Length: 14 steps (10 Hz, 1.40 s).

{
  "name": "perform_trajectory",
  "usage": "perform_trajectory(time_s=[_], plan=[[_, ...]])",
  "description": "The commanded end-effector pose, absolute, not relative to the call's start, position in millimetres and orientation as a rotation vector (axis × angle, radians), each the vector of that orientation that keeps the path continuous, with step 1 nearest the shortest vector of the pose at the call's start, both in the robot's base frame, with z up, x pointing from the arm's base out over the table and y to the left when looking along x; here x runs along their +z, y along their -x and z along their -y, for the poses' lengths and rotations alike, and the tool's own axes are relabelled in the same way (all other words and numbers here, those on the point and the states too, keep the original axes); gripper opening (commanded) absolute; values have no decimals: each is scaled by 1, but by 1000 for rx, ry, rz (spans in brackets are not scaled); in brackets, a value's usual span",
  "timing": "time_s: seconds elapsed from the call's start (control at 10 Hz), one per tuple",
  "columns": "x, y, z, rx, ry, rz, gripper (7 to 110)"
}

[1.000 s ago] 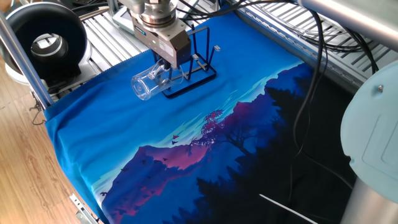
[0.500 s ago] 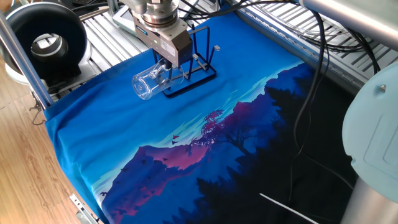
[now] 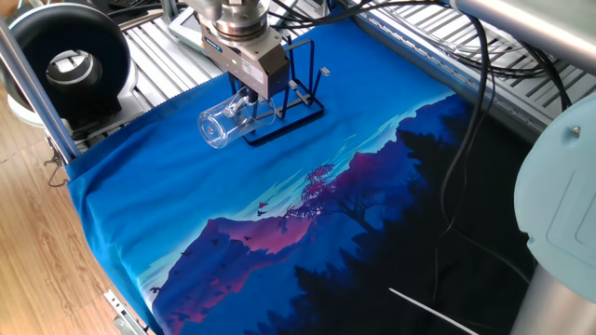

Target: Put the cup on the cup rack

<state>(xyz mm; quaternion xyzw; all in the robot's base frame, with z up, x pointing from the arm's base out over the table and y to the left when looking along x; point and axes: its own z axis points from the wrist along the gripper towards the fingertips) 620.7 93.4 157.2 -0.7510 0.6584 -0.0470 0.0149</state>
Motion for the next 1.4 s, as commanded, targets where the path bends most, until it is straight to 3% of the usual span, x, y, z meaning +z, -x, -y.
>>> perform_trajectory(time_s=[0.0,1.3], plan=[[157,-621,-95,-130,2324,-2042,7],[154,-622,-87,-155,2329,-2008,7]])
